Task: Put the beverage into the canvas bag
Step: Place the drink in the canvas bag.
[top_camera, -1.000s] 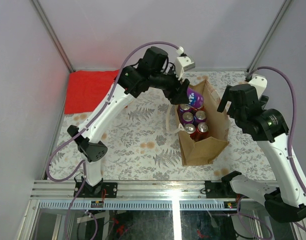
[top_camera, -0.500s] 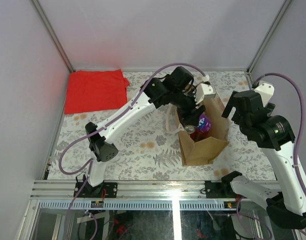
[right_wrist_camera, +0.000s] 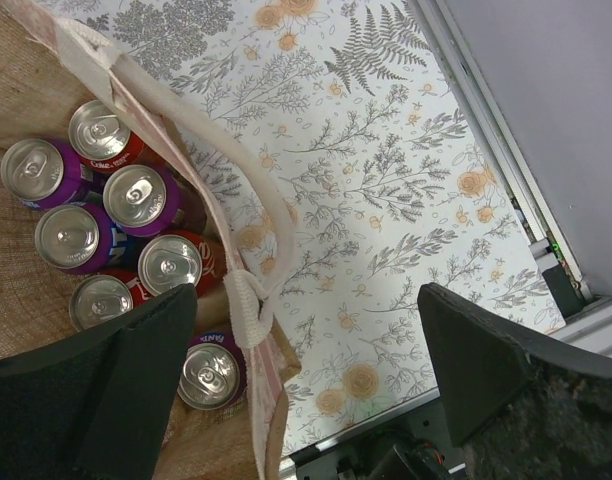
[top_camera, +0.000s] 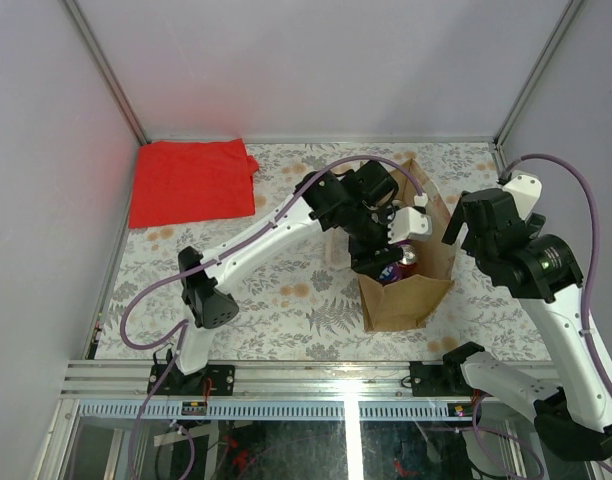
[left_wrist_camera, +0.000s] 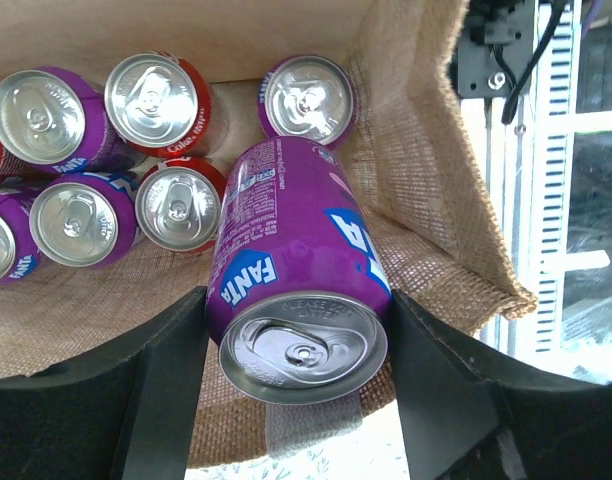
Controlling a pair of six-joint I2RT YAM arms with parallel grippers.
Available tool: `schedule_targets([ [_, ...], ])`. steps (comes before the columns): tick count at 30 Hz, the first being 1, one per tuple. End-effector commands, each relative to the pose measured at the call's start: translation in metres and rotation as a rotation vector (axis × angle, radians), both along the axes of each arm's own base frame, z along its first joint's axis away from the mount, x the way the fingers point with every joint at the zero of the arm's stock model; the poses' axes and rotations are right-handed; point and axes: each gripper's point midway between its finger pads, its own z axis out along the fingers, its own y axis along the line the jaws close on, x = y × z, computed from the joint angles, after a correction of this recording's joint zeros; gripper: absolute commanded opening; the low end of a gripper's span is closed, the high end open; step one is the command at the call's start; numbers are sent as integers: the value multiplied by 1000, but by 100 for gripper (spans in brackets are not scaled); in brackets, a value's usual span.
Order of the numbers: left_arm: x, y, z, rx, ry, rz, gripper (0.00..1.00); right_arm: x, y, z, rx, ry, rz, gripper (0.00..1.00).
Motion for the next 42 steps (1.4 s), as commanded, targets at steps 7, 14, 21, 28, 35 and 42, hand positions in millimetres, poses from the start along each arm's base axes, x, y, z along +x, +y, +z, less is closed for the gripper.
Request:
schedule_targets([
  [7,-23,15,-4,76,-60,-165,0,-15,-7,-6,34,-22,-35,99],
  [14,-24,3,-15,101,-64,-189,0,-27,-14,-11,38,-18,-53,99],
  [21,-22,-3,-30,129,-67,-209,0,-30,-20,-8,15,-24,-65,99],
  [28,-27,-2,-39,153,-65,-251,0,-34,-22,-11,16,-22,-76,99],
  [35,-30,-10,-24,106,-90,-283,0,-36,-23,-12,21,-19,-85,99],
  [42,-38,-2,-10,90,-96,-309,0,-36,-21,-16,25,-13,-77,99],
])
